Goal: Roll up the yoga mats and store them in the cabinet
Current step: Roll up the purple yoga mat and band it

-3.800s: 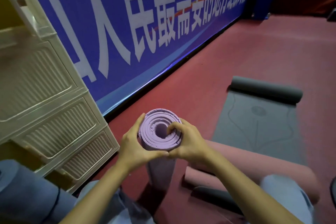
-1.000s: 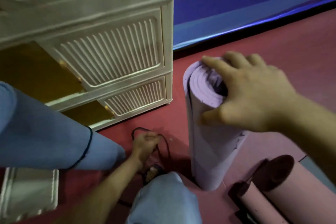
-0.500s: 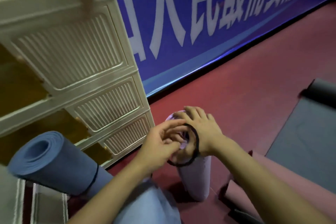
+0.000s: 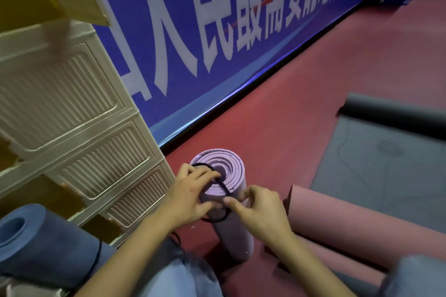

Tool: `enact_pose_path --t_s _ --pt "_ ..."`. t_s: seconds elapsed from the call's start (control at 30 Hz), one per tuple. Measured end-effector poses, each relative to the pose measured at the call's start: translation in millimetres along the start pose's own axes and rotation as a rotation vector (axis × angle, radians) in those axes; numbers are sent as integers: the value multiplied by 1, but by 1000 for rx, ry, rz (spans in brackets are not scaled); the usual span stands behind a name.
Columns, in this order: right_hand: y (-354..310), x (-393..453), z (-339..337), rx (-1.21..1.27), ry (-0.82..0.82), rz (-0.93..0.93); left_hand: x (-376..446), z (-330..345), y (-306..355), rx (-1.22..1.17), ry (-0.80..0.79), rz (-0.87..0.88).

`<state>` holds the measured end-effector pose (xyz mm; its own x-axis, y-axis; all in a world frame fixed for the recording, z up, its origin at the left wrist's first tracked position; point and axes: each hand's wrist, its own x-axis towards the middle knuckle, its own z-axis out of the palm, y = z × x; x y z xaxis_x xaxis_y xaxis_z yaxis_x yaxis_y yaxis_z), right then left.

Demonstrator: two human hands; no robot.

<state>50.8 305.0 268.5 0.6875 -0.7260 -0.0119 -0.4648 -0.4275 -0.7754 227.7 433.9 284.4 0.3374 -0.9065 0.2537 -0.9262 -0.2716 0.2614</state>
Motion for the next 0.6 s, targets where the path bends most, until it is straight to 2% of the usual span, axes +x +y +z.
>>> enact_pose_path --t_s 0.1,0.27,0.33,0.4,0.43,0.5,0.57,0.6 --pt "13 -5 10 -9 49 -51 -1 5 11 88 2 44" --pt "25 -9 2 35 195 -262 -3 17 17 -18 -52 -46" --pt "41 4 -12 107 273 -244 -7 19 11 -98 -34 -48" --pt "56 19 -24 172 353 -184 -16 16 15 -182 -6 32" --pt "59 25 -25 207 347 -176 -20 14 20 -209 11 111" --pt "51 30 -19 360 220 -135 -28 9 32 -317 4 197" --pt "41 31 -11 517 134 -33 -31 8 42 -582 55 92" --pt "38 30 -10 553 123 7 -32 8 42 -706 167 -28"
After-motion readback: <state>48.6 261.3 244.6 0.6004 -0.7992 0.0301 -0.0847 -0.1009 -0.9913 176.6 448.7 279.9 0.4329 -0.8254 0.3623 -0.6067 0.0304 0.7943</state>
